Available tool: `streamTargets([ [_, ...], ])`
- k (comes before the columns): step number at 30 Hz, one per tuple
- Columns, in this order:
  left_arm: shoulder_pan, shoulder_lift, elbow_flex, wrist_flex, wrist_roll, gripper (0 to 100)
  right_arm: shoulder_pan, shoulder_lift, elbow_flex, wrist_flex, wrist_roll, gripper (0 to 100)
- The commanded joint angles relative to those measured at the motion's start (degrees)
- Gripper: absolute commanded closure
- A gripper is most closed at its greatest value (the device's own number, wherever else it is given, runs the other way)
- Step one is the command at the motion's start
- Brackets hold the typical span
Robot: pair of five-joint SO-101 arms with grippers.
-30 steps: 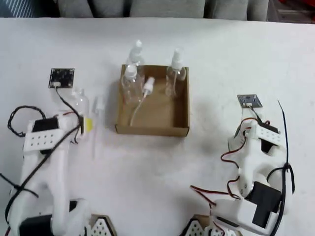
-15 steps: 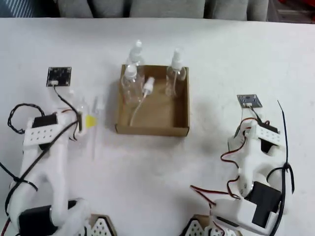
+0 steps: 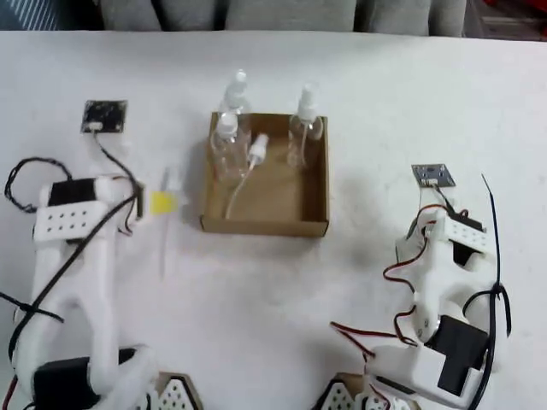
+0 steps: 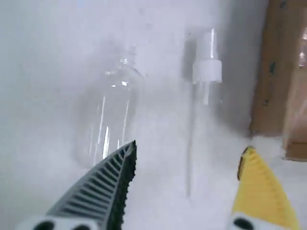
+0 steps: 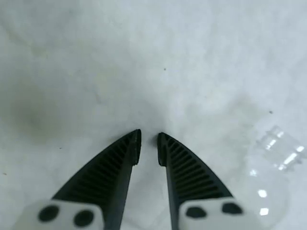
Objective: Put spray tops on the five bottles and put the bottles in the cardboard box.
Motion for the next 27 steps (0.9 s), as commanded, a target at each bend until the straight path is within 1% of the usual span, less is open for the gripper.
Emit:
streamTargets([
  [1, 8.22, -0.4, -9.23, 8.7, 3.43, 68, -1.19, 0.13, 0.0, -1.1, -0.35, 96.0],
  [4, 15.16, -0.4, -11.16, 9.76, 5.63, 68, -1.19, 0.13, 0.0, -1.1, -0.35, 96.1],
  [7, 21.93, -0.31, -12.04, 8.97, 6.86, 68, -1.19, 0.13, 0.0, -1.1, -0.35, 96.1],
  [10, 26.86, 0.22, -11.6, 4.31, 6.95, 68, -1.19, 0.13, 0.0, -1.1, -0.35, 96.1],
  [13, 29.85, 1.27, -11.52, 0.09, 6.95, 68, -1.19, 0.13, 0.09, -1.1, -0.26, 96.2],
  [17, 31.96, 7.34, -13.54, -2.2, 6.95, 68, -1.19, 0.13, 0.09, -1.1, -0.26, 96.3],
  [23, 30.81, 21.41, -21.54, -3.25, 6.95, 68, -1.19, 0.13, 0.09, -1.1, -0.09, 96.4],
  [27, 30.2, 28.53, -27.52, -3.25, 6.68, 68, -1.19, 0.13, 0.09, -1.1, 0.0, 96.4],
])
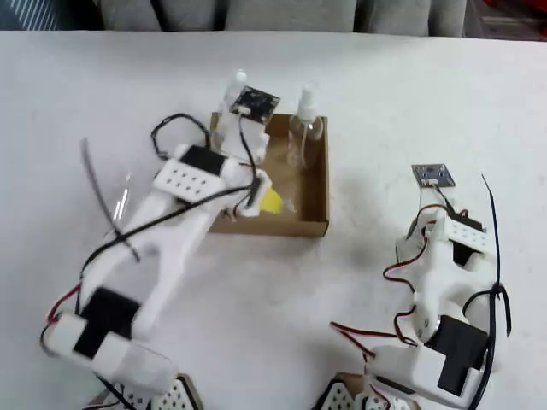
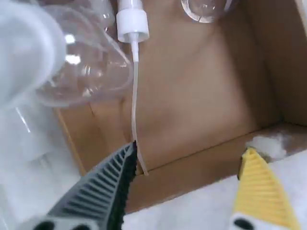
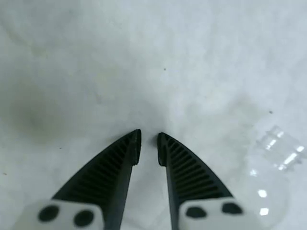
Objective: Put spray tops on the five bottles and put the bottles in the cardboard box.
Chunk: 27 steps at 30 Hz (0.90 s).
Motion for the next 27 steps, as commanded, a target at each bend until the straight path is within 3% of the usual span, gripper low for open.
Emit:
streamTargets([
  [1, -1.01, 6.2, -8.97, -1.41, 0.26, 68, -1.19, 0.13, 0.09, -1.1, 0.0, 96.4],
  [7, -3.21, 13.85, -15.12, -1.32, -0.09, 75, -1.19, 0.13, 0.09, -1.1, 0.18, 96.4],
  [27, -3.21, 18.07, -13.27, -1.41, -3.25, 77, -1.19, 0.13, 0.09, -1.1, 0.26, 96.4],
])
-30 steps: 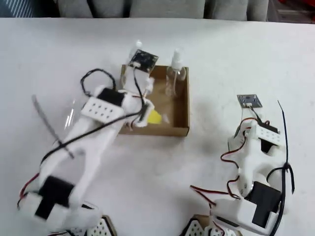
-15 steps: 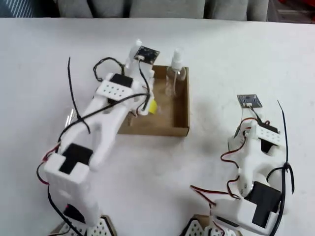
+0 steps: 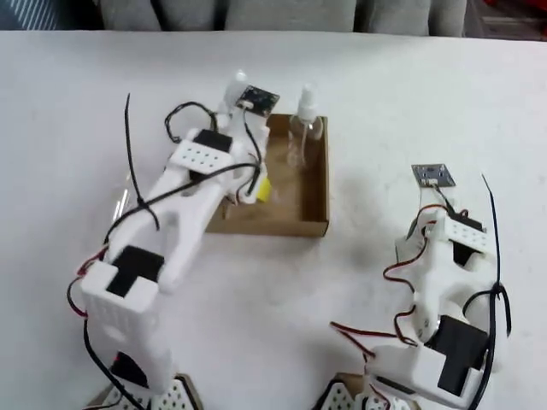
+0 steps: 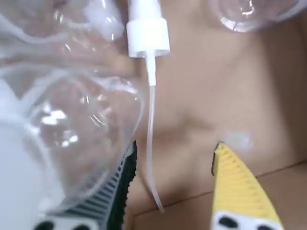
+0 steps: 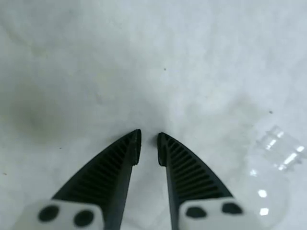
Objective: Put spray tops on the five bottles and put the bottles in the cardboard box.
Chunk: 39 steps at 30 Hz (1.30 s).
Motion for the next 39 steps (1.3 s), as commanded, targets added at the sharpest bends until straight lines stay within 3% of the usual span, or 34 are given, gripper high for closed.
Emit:
streamTargets([
  [1, -0.31, -0.66, 0.09, -1.41, -0.7, 79, -1.19, 0.13, 0.09, -1.1, 0.26, 96.4],
  [9, -0.22, -0.66, 3.6, -5.71, -0.7, 88, -1.1, 0.13, 0.09, -1.1, 0.26, 96.4],
  [14, 1.54, -0.66, 4.22, -5.54, -0.7, 93, -1.1, 0.13, 0.09, -1.1, 0.26, 96.4],
  [23, 1.54, -0.84, 4.13, -3.78, -0.7, 93, -1.1, 0.13, 0.09, -1.19, 0.26, 96.4],
  [25, 1.8, -1.1, 4.04, -3.69, -0.7, 99, -1.1, 0.13, 0.09, -1.19, 0.26, 96.4],
  [39, 5.32, -1.36, -2.99, 1.58, -0.35, 98, -1.1, 0.13, 0.09, -1.19, 0.26, 96.4],
])
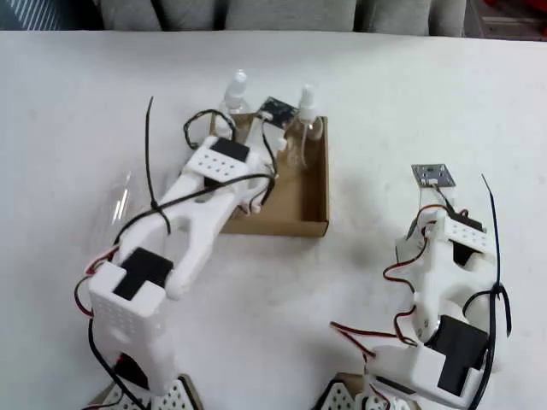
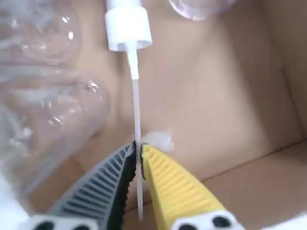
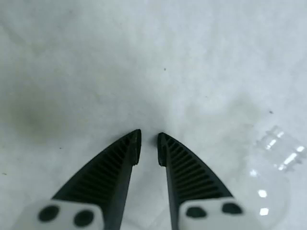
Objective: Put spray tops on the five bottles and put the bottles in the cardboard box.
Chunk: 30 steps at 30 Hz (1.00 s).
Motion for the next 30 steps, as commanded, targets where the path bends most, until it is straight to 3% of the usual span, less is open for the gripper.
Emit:
streamTargets([
  [1, 1.1, -1.36, -4.66, 1.76, -0.18, 98, -1.1, 0.13, 0.09, -1.1, 0.26, 96.4],
  [30, 2.77, -16.84, -6.51, 1.32, 5.98, 98, -1.1, 0.13, 0.09, -1.54, -0.18, 96.4],
])
